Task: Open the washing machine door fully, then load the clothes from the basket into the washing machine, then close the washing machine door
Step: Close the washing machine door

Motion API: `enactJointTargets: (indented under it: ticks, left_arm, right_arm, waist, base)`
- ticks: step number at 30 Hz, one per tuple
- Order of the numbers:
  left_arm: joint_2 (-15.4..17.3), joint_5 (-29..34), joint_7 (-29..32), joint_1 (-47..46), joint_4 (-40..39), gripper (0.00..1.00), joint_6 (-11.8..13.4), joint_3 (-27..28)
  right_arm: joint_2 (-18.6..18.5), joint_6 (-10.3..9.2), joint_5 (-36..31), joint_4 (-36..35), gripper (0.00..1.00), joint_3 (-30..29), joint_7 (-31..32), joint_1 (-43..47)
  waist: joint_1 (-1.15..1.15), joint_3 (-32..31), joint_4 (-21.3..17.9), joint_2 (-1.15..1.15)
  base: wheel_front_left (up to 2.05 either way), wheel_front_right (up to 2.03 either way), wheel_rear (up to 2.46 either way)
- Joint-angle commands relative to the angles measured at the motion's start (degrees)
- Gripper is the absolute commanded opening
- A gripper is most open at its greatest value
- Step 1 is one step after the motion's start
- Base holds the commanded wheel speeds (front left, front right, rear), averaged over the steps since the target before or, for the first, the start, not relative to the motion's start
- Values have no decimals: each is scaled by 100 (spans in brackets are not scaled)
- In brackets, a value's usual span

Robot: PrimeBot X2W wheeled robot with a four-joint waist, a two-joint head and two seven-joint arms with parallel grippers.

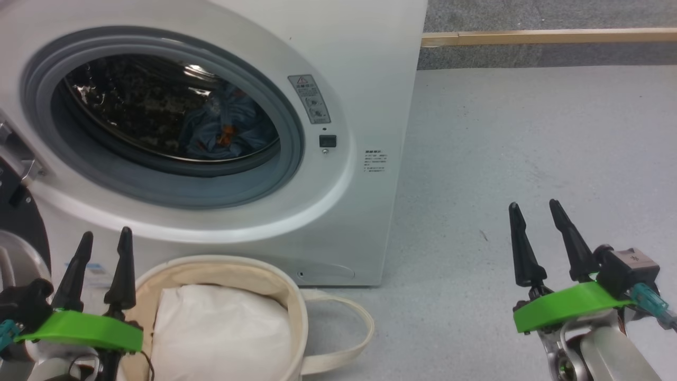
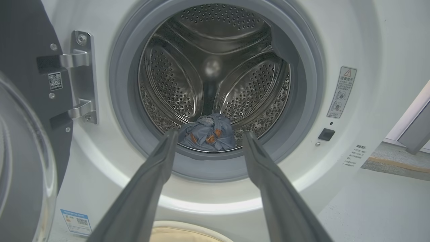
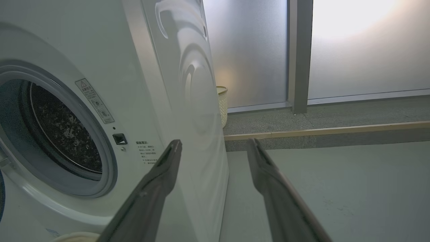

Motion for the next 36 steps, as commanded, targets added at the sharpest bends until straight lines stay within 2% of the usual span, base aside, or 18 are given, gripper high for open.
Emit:
enactJointTargets:
  ticks: [1, 21, 28, 36]
  left_arm:
    - [159, -6, -68, -150, -195, 100, -33, 227]
    - [138, 60, -68, -157, -171, 100, -33, 173]
    - [151, 47, -68, -152, -183, 100, -33, 149]
    - [157, 38, -68, -137, -193, 100, -33, 136]
  right_arm:
    - [-41, 1, 39, -151, 100, 95, -70, -112]
    - [-51, 1, 70, -111, 100, 143, -70, -132]
    - [-49, 1, 82, -96, 100, 160, -70, -135]
    - [-45, 1, 89, -91, 100, 176, -70, -130]
  waist:
    - [0, 3, 4, 0]
    - [0, -39, 50, 0]
    - [0, -64, 68, 0]
    - [0, -72, 90, 0]
  base:
    - [-137, 116, 21]
    - [-192, 177, 15]
    - [-82, 82, 0]
    - [-2, 2, 0]
